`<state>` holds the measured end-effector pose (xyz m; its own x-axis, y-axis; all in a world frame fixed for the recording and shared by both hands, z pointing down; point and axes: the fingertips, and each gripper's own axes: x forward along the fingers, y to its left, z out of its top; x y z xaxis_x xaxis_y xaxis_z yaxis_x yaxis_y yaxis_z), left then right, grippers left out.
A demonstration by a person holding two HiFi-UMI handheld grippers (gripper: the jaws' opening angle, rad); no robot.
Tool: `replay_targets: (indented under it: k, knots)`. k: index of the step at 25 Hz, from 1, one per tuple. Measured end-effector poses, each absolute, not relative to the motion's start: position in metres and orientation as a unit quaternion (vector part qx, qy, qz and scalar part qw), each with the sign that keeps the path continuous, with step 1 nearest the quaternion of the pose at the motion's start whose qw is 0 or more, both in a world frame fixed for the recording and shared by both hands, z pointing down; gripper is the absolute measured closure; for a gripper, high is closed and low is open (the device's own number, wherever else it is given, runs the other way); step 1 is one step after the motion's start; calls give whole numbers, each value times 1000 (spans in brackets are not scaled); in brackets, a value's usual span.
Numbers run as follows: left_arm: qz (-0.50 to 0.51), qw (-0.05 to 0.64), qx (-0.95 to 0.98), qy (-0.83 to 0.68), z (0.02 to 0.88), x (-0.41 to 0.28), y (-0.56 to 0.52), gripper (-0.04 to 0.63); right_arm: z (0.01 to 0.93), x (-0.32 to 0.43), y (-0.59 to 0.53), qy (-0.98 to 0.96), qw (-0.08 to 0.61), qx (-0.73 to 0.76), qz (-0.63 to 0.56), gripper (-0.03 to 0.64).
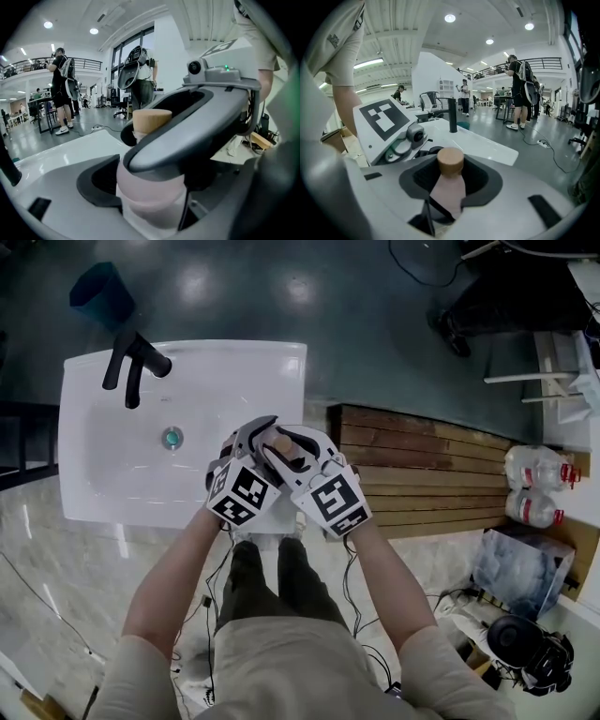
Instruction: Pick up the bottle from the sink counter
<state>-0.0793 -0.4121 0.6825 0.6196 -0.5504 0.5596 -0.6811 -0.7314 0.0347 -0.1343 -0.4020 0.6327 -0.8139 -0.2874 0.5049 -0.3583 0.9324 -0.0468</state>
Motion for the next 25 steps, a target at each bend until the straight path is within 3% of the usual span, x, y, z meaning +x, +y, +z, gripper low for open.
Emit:
replay_targets:
  k: [6, 25]
  knots:
    - [256, 117, 894, -349, 653, -80, -395, 219, 603, -135, -385, -956, 234, 161, 70, 508]
    - [218, 35, 907, -358, 437, -84, -323, 219, 391, -137, -309, -963, 184, 198, 14, 508]
